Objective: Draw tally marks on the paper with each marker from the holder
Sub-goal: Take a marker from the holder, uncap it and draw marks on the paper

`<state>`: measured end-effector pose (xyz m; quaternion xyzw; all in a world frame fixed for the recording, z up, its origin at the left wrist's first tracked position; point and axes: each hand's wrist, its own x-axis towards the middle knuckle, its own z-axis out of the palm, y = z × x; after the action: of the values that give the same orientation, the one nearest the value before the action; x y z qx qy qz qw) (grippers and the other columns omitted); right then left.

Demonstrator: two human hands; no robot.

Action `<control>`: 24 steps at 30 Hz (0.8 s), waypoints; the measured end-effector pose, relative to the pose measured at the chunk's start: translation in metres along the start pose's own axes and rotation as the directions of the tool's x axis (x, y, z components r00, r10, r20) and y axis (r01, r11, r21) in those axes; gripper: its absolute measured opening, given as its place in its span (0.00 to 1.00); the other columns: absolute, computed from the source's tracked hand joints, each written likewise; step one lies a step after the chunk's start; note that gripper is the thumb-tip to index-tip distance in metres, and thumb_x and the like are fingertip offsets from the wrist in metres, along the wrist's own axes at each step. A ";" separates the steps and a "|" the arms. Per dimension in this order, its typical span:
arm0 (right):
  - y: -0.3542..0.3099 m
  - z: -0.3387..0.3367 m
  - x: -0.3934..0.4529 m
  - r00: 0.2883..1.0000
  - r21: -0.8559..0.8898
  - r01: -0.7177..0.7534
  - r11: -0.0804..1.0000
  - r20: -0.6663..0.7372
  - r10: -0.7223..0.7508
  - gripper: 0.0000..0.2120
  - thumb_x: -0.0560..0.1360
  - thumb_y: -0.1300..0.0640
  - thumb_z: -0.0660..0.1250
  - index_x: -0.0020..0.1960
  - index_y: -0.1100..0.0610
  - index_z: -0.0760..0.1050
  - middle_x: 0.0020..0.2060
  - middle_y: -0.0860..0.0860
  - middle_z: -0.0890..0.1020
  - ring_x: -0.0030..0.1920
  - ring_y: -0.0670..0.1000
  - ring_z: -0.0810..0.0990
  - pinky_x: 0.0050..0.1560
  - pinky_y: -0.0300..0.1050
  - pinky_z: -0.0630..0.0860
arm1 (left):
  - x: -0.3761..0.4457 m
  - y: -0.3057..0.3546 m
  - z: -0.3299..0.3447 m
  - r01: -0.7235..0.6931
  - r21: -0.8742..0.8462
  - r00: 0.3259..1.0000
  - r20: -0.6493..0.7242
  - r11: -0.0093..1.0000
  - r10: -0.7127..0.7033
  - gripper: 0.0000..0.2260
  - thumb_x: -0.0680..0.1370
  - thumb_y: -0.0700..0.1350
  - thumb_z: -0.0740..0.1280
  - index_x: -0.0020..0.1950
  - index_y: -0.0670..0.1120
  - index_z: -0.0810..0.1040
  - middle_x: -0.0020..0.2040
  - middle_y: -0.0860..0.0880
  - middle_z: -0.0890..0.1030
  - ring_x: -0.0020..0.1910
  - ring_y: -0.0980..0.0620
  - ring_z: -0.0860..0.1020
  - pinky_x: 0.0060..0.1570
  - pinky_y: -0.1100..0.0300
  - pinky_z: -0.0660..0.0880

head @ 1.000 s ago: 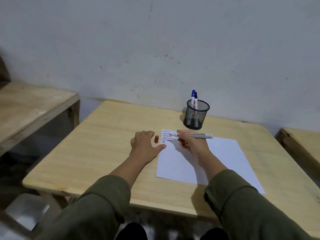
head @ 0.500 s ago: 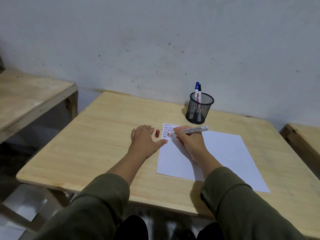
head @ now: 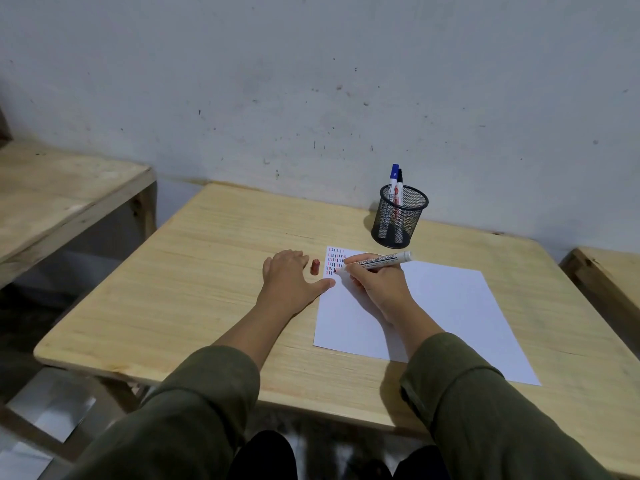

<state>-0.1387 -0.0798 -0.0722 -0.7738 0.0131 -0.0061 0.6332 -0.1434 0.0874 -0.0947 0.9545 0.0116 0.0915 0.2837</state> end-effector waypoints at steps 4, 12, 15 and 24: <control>0.001 0.000 0.001 1.000 -0.018 0.000 1.000 -0.001 0.000 0.05 0.70 0.58 0.70 0.44 0.55 0.84 0.39 0.49 0.83 0.43 0.46 0.80 0.47 0.39 0.74 | 0.001 -0.001 0.002 0.004 0.002 1.000 -0.001 1.000 -0.004 0.23 0.67 0.64 0.68 0.52 0.48 0.78 0.67 0.48 0.74 0.72 0.52 0.64 0.72 0.50 0.55; 0.000 -0.001 0.001 1.000 -0.027 -0.004 1.000 0.007 0.004 0.06 0.70 0.59 0.71 0.46 0.57 0.83 0.38 0.48 0.83 0.41 0.44 0.79 0.43 0.35 0.73 | 0.000 0.000 0.001 0.002 0.000 1.000 -0.005 1.000 -0.002 0.21 0.68 0.63 0.67 0.50 0.48 0.78 0.67 0.48 0.74 0.72 0.52 0.63 0.72 0.49 0.55; -0.001 -0.001 -0.001 1.000 -0.026 -0.008 1.000 0.016 0.008 0.06 0.71 0.59 0.70 0.46 0.58 0.83 0.40 0.50 0.83 0.42 0.45 0.79 0.42 0.34 0.73 | 0.000 0.000 0.000 0.004 0.005 1.000 0.001 1.000 -0.004 0.23 0.68 0.64 0.67 0.53 0.48 0.78 0.68 0.48 0.73 0.73 0.52 0.63 0.72 0.50 0.55; -0.004 -0.001 -0.004 1.000 0.030 -0.013 0.999 0.011 0.013 0.04 0.71 0.60 0.70 0.44 0.57 0.83 0.37 0.49 0.82 0.39 0.44 0.79 0.39 0.33 0.73 | -0.003 0.003 -0.003 0.010 -0.007 1.000 0.001 1.000 -0.010 0.19 0.67 0.63 0.68 0.46 0.49 0.76 0.60 0.49 0.77 0.68 0.49 0.68 0.69 0.49 0.59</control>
<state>-0.1427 -0.0798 -0.0681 -0.7642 0.0146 0.0022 0.6448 -0.1473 0.0861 -0.0907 0.9534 0.0159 0.0898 0.2876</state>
